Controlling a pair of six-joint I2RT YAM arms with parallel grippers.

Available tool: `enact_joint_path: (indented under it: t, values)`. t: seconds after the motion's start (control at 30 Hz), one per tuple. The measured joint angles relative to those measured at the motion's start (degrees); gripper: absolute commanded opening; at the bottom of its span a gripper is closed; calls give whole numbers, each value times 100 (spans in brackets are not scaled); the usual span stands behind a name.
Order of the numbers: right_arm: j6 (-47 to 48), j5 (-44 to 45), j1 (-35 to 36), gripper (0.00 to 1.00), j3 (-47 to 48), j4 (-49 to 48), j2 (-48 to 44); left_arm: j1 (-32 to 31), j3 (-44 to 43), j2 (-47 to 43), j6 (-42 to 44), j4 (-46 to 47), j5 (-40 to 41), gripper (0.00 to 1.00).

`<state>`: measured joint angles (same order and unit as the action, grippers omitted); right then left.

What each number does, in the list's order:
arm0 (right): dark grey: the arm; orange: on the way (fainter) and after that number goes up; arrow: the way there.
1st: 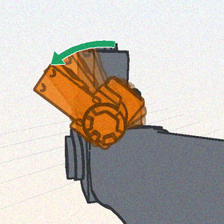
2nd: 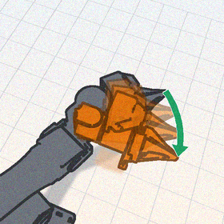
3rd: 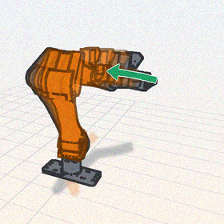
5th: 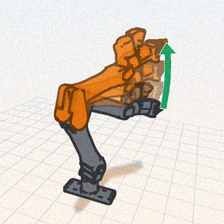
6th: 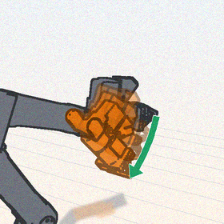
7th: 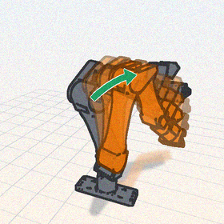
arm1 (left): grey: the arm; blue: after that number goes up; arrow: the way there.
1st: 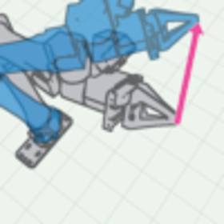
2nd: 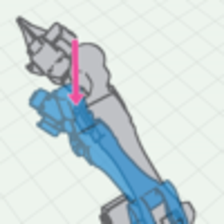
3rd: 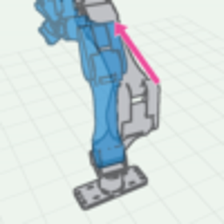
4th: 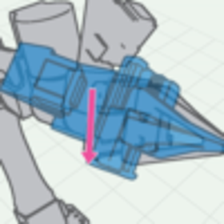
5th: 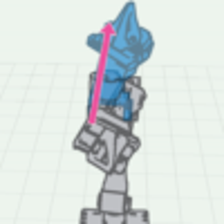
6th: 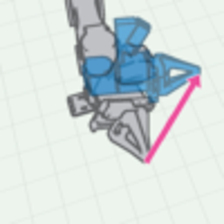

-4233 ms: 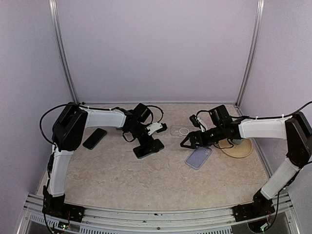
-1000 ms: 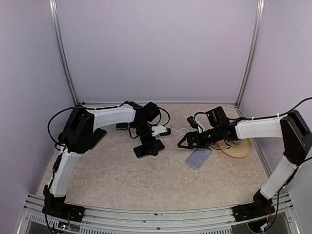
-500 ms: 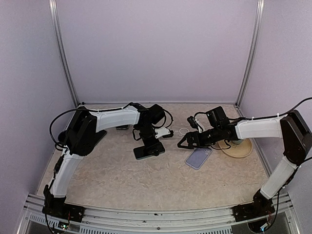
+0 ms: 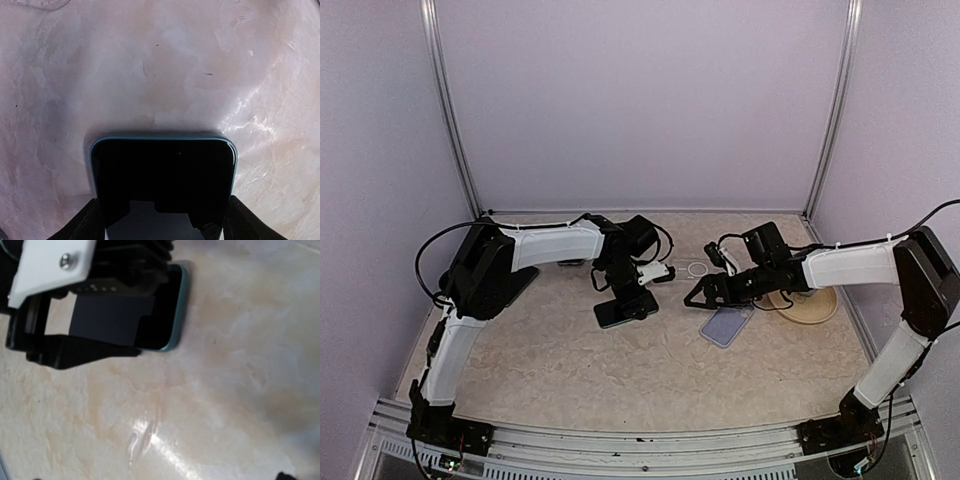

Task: Put the phone into the phone case
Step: Pick up the phone from the center of the board.

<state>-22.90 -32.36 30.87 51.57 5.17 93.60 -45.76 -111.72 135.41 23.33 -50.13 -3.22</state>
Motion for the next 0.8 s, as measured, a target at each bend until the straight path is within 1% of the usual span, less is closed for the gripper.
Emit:
enact_joint_path:
  t: [0.13,0.23,0.47,0.8]
  values:
    - [-33,0,11,100,0,-44,0,-4,118,-59,-50,214,46,32]
    - [-46,-2,11,100,0,-52,0,-4,153,-70,-79,345,66,31]
    - [-98,-66,13,100,0,-131,35,-4,592,-343,-105,789,57,31]
    - [-219,-129,13,100,2,-210,168,-92,691,-623,-105,1010,-46,31]
